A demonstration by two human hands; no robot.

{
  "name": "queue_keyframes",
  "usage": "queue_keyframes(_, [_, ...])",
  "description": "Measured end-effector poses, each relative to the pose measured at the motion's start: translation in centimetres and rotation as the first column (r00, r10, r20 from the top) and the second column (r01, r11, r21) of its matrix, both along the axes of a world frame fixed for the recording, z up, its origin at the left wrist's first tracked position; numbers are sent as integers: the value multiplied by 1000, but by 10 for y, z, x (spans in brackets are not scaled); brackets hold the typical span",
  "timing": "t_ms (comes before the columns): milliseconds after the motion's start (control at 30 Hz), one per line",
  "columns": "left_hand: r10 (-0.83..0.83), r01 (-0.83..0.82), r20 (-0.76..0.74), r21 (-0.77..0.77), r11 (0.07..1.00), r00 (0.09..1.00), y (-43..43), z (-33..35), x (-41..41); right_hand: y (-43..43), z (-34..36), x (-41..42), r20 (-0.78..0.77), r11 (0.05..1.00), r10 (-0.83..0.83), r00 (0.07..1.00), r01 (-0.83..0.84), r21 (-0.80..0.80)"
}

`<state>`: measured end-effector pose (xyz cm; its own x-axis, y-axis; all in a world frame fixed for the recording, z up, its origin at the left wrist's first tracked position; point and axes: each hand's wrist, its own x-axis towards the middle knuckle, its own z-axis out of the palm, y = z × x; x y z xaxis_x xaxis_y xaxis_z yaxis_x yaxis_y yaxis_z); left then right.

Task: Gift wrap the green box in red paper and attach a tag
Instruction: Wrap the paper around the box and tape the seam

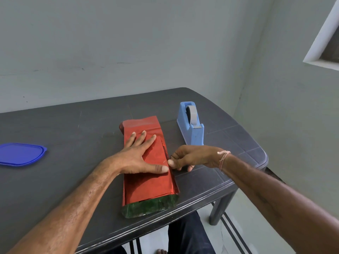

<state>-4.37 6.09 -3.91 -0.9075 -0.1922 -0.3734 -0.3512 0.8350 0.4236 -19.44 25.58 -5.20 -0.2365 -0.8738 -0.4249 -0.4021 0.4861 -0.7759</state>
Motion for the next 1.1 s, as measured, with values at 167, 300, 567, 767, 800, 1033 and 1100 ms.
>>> queue_keyframes(167, [4, -4, -3, 1, 1000, 1000, 0, 0, 1, -2, -10, 0, -27, 997, 13, 1000, -15, -79])
queue_keyframes(300, [4, -4, -10, -6, 1000, 1000, 1, -1, 1, -5, -17, 0, -26, 990, -16, 1000, 12, -141])
queue_keyframes(567, [3, -3, -3, -30, 1000, 1000, 5, 2, 2, -8, -27, 1, -8, 969, -39, 999, 36, -246])
queue_keyframes(767, [-1, 1, -4, -21, 1000, 1000, 1, -1, 1, -8, -31, 4, 11, 954, -55, 998, 56, -294])
queue_keyframes(800, [-2, 1, -4, -20, 1000, 1000, 1, -1, 1, -9, -31, 4, 1, 952, -56, 998, 54, -300])
queue_keyframes(1033, [4, -5, -9, -13, 1000, 1000, 0, -3, 1, -5, -35, 6, 14, 932, -95, 995, 94, -350])
queue_keyframes(1100, [3, -3, -8, -11, 1000, 1000, 0, -2, 1, -1, -37, 7, 59, 922, -104, 993, 119, -368])
